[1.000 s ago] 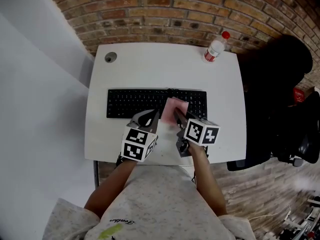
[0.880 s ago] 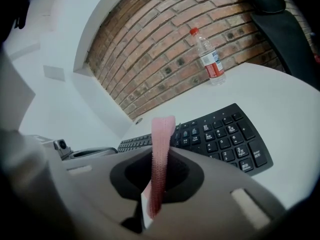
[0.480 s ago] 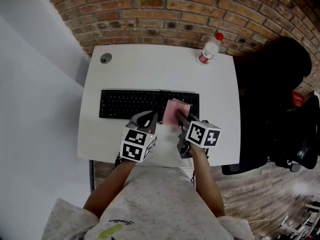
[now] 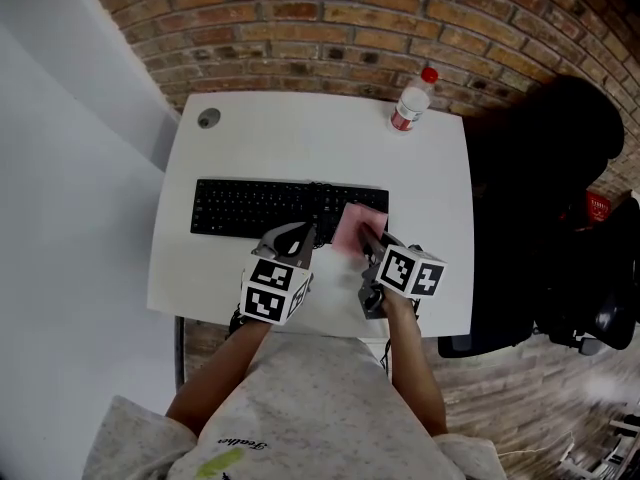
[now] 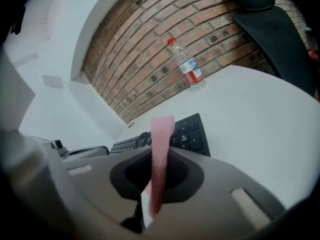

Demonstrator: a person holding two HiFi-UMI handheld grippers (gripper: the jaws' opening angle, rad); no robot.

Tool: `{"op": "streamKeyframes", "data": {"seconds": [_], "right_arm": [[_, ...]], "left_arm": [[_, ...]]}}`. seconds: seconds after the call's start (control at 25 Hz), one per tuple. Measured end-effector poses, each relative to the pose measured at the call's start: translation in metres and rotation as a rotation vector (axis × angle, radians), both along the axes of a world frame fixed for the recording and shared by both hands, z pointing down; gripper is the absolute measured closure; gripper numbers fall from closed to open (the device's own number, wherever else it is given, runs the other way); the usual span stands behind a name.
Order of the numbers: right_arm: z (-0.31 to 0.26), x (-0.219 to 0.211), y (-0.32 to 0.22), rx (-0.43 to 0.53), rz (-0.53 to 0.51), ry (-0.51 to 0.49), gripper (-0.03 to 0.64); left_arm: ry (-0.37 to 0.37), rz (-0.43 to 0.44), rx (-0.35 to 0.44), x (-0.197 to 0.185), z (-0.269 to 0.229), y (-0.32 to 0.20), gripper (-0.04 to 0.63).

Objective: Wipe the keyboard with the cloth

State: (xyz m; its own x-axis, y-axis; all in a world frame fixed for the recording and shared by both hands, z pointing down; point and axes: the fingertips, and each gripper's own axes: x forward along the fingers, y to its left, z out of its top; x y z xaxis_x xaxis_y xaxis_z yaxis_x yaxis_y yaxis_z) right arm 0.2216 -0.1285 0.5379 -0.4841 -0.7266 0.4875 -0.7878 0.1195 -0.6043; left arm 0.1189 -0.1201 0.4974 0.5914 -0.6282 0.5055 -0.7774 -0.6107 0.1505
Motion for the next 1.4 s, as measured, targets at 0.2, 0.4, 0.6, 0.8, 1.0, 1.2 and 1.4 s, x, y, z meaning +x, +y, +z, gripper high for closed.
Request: {"op": "streamKeyframes", "data": {"seconds": [0.2, 0.4, 0.6, 0.8, 1.0, 1.2, 1.4], "right_arm": [[0.002, 0.019, 0.006, -0.001, 0.025, 0.005, 0.594], [0.005, 0.041, 0.012, -0.006, 0.064, 0.013, 0.594], [0.003, 0.058, 0.015, -0.009, 0.104, 0.010, 0.594], [-0.027, 0.043, 0.008, 0.065, 0.076, 0.019, 0.594], [-0.058, 0.012, 0.000, 0.157, 0.011, 0.070, 0.594], [-0.073, -0.020, -0.005, 0.204, -0.041, 0.120, 0.594], [-0.085, -0.052, -0.009, 0.243, -0.078, 0.178, 0.594]], "left_arm": [[-0.003, 0.023, 0.006, 0.016, -0.001, 0.004, 0.608], [-0.005, 0.038, 0.011, 0.025, -0.001, 0.007, 0.607], [0.009, 0.033, 0.012, 0.023, -0.005, 0.008, 0.606], [0.026, 0.016, 0.026, 0.011, -0.014, 0.008, 0.602], [0.056, -0.007, 0.038, -0.010, -0.025, 0.006, 0.601], [0.063, -0.036, 0.046, -0.037, -0.035, 0.004, 0.601], [0.077, -0.065, 0.057, -0.068, -0.046, -0.002, 0.601]]}}
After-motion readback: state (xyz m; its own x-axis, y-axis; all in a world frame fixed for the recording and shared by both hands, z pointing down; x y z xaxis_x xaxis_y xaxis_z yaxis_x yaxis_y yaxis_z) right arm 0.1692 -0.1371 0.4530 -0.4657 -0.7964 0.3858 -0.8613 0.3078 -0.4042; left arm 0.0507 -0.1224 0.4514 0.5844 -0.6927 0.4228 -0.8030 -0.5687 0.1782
